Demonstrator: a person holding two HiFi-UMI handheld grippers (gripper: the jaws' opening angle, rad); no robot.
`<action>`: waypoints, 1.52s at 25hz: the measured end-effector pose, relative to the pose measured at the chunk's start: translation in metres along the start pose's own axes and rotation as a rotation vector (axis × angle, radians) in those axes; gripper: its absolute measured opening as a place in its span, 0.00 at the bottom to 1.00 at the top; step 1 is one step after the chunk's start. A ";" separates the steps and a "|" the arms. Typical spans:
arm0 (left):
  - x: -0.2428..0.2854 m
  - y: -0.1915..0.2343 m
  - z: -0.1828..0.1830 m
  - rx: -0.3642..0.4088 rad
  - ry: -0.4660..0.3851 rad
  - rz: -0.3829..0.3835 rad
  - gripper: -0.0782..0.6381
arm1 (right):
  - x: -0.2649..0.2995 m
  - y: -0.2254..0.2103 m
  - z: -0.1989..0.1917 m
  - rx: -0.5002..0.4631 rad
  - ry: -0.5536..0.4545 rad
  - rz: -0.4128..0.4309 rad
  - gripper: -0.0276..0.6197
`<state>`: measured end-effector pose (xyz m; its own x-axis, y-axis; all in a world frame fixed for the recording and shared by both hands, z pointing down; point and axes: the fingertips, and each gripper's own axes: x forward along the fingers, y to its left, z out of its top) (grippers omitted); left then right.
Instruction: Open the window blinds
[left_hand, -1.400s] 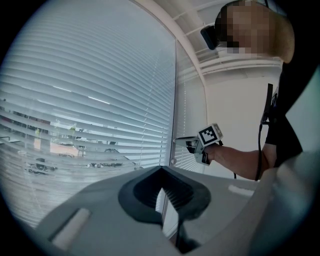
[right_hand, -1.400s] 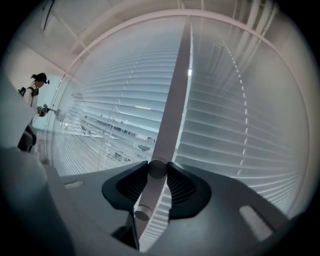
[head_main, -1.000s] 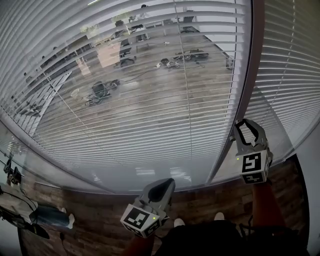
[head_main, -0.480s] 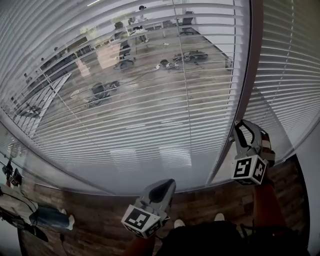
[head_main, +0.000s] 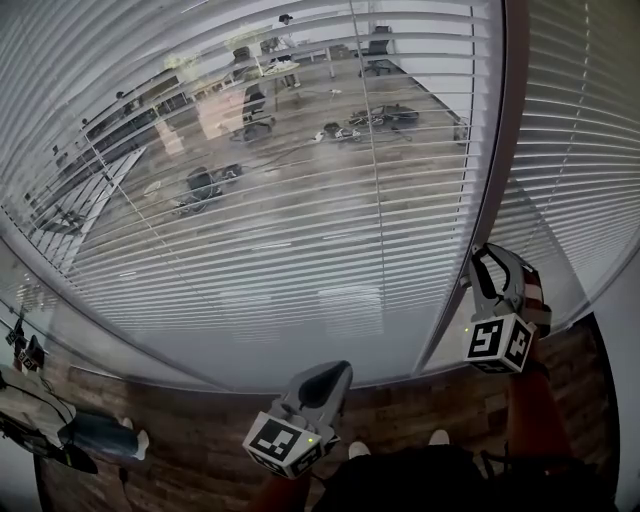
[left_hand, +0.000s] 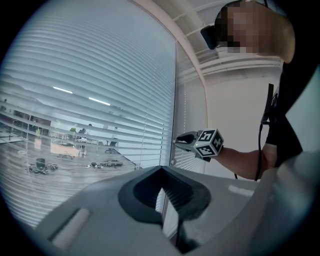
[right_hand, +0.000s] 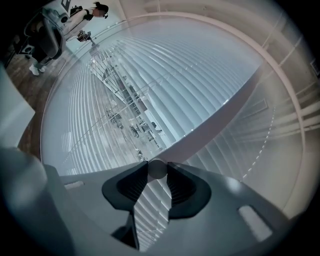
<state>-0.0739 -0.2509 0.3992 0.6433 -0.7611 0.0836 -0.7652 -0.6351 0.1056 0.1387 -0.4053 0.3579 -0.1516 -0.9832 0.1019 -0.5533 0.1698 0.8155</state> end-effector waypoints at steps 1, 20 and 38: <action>0.000 0.000 -0.003 -0.001 -0.004 -0.008 0.11 | 0.000 0.000 0.000 0.002 -0.002 0.000 0.27; 0.003 -0.006 -0.005 0.001 0.011 -0.032 0.11 | -0.008 -0.012 0.003 0.750 -0.172 0.127 0.32; -0.001 -0.002 -0.001 0.006 -0.016 -0.028 0.11 | 0.001 -0.012 -0.007 1.185 -0.156 0.218 0.30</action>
<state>-0.0729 -0.2486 0.4002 0.6638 -0.7451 0.0653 -0.7472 -0.6568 0.1012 0.1507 -0.4090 0.3526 -0.3865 -0.9216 0.0359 -0.8975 0.3668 -0.2450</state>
